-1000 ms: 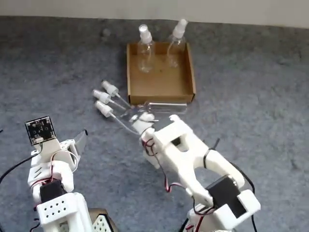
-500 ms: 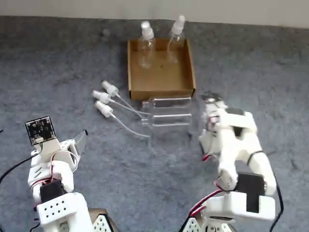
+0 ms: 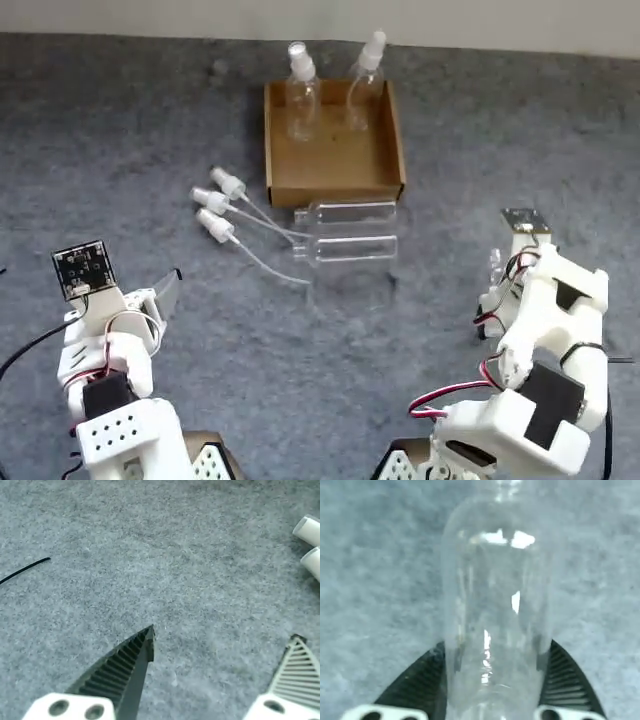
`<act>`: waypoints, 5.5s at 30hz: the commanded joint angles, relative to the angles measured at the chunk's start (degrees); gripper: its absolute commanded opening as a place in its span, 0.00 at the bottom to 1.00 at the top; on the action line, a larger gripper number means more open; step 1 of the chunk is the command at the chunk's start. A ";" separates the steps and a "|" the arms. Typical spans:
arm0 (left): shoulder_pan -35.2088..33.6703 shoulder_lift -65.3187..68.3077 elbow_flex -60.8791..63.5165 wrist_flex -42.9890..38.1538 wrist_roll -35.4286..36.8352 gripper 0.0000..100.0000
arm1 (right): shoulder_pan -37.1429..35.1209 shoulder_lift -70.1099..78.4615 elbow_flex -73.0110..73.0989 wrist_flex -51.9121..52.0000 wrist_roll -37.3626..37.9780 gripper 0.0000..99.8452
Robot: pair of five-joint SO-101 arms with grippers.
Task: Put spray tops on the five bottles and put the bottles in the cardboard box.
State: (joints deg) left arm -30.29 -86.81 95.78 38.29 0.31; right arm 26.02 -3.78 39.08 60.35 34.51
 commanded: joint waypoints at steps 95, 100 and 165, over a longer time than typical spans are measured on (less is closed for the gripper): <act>-0.66 -0.57 -0.04 -1.67 0.44 0.33 | -9.80 8.48 -19.12 7.52 -16.62 0.11; -0.66 -0.57 -0.04 -1.67 0.44 0.33 | -9.80 8.40 -19.12 7.52 -15.74 0.02; 23.08 89.89 -82.24 24.79 15.38 0.19 | -51.12 -66.51 27.12 8.13 -17.14 0.01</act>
State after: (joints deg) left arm -8.40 0.04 16.92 67.30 13.93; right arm -24.79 -69.54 66.59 70.11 17.71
